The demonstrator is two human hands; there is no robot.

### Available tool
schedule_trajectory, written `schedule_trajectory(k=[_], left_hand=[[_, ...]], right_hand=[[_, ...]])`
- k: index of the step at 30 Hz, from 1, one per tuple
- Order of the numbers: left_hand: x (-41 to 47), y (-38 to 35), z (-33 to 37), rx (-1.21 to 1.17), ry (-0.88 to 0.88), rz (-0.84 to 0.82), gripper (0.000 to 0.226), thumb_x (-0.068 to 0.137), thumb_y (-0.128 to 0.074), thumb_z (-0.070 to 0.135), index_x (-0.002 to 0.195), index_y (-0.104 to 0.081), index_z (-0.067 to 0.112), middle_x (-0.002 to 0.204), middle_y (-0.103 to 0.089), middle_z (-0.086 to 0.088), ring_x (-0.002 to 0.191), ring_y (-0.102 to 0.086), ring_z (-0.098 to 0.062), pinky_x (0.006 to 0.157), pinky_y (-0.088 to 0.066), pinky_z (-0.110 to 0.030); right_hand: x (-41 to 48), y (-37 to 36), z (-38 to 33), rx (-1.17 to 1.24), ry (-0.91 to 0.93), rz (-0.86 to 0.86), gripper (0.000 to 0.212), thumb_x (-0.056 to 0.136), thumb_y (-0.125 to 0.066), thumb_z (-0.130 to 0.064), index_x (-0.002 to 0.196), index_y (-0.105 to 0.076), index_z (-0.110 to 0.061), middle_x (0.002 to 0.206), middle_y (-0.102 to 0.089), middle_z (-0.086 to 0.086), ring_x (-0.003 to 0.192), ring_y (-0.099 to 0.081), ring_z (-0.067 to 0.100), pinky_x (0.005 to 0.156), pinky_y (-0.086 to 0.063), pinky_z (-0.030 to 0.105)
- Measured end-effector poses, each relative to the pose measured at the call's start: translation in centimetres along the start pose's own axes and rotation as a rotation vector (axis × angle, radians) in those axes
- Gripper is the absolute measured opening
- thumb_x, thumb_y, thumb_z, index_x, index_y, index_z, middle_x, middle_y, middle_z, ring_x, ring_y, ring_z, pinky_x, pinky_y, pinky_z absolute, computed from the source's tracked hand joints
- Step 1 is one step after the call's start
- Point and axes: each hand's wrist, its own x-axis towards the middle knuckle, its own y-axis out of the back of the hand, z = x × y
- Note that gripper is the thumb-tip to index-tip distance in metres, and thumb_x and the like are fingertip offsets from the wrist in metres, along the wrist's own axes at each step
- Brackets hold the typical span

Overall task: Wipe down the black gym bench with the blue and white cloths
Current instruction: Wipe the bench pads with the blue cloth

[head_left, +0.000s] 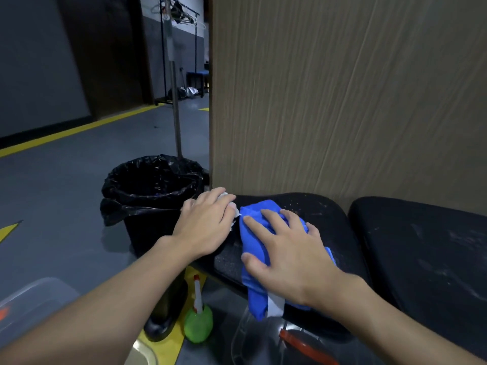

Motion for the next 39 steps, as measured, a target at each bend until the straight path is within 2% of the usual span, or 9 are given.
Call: schedule_trajectory(k=[7,13,19,21,26,30,35,37,39], left_hand=[[0.0,-0.4,-0.1,-0.004,0.002,0.027,0.06,0.093,-0.011,0.044,0.139,-0.047,0.03,0.149,-0.036,0.012,0.137,-0.031,-0.01,0.109,-0.024,-0.04],[0.1,-0.6,-0.3,-0.001,0.003,0.025,0.06,0.094,-0.011,0.044,0.141,-0.045,0.03,0.15,-0.035,0.012,0.138,-0.029,-0.009,0.11,-0.022,-0.04],[0.1,-0.8,-0.4,-0.018,0.008,0.027,0.05,0.101,-0.016,0.04,0.139,-0.047,0.03,0.151,-0.035,0.012,0.138,-0.028,-0.008,0.112,-0.021,-0.04],[0.0,-0.6,-0.2,-0.012,0.004,0.023,0.055,0.098,-0.013,0.043,0.139,-0.047,0.031,0.15,-0.035,0.012,0.138,-0.028,-0.008,0.111,-0.021,-0.041],[-0.1,-0.1,0.0,-0.007,0.002,-0.009,0.046,0.102,-0.02,0.038,0.141,-0.045,0.029,0.152,-0.033,0.01,0.139,-0.027,-0.011,0.112,-0.02,-0.043],[-0.1,0.2,0.1,-0.001,0.002,-0.033,0.045,0.103,-0.021,0.037,0.141,-0.042,0.027,0.151,-0.035,0.008,0.14,-0.028,-0.012,0.111,-0.023,-0.046],[-0.2,0.6,0.8,0.099,-0.009,0.068,0.048,0.094,-0.025,0.041,0.134,-0.047,0.024,0.141,-0.044,0.007,0.136,-0.034,-0.012,0.109,-0.022,-0.054],[0.1,0.5,1.1,0.108,-0.004,0.097,0.052,0.09,-0.023,0.045,0.129,-0.05,0.025,0.133,-0.048,0.007,0.13,-0.04,-0.014,0.105,-0.026,-0.051],[0.2,0.1,1.2,0.084,0.003,0.094,0.054,0.089,-0.021,0.046,0.128,-0.05,0.024,0.131,-0.05,0.007,0.126,-0.042,-0.016,0.101,-0.03,-0.047]], right_hand=[[2.8,-0.3,0.0,0.066,-0.072,0.047,0.068,0.075,-0.016,-0.065,0.137,-0.035,-0.044,0.145,-0.039,-0.01,0.137,-0.029,0.024,0.109,-0.027,0.051],[9.2,-0.3,2.3,0.145,-0.144,-0.034,0.057,0.082,-0.027,-0.061,0.134,-0.042,-0.045,0.146,-0.042,-0.007,0.131,-0.036,0.026,0.106,-0.03,0.051],[11.5,-0.6,3.0,0.198,-0.191,-0.049,0.045,0.087,-0.032,-0.058,0.125,-0.05,-0.042,0.125,-0.051,-0.003,0.12,-0.04,0.026,0.1,-0.03,0.047],[10.3,-0.8,3.0,0.171,-0.165,-0.018,0.046,0.089,-0.031,-0.056,0.129,-0.047,-0.04,0.132,-0.049,-0.003,0.124,-0.038,0.026,0.104,-0.028,0.047],[5.7,-0.5,2.3,0.134,-0.088,0.029,0.051,0.091,-0.029,-0.059,0.137,-0.04,-0.039,0.148,-0.04,-0.006,0.135,-0.03,0.023,0.111,-0.022,0.047],[0.9,-0.2,1.0,0.078,-0.039,0.072,0.072,0.081,-0.015,-0.067,0.143,-0.036,-0.039,0.152,-0.035,-0.007,0.138,-0.028,0.022,0.113,-0.022,0.048],[-2.1,0.3,0.3,-0.092,0.039,0.16,0.074,0.085,-0.029,-0.069,0.142,-0.048,-0.026,0.155,-0.037,0.012,0.144,-0.029,0.036,0.113,-0.017,0.064],[-2.1,0.1,0.0,-0.078,0.042,0.13,0.077,0.084,-0.025,-0.072,0.148,-0.038,-0.03,0.16,-0.027,0.009,0.148,-0.019,0.031,0.115,-0.014,0.061],[-1.4,0.0,-0.1,-0.026,0.014,0.09,0.075,0.08,-0.022,-0.071,0.147,-0.032,-0.039,0.159,-0.028,0.002,0.146,-0.018,0.027,0.115,-0.015,0.058]])
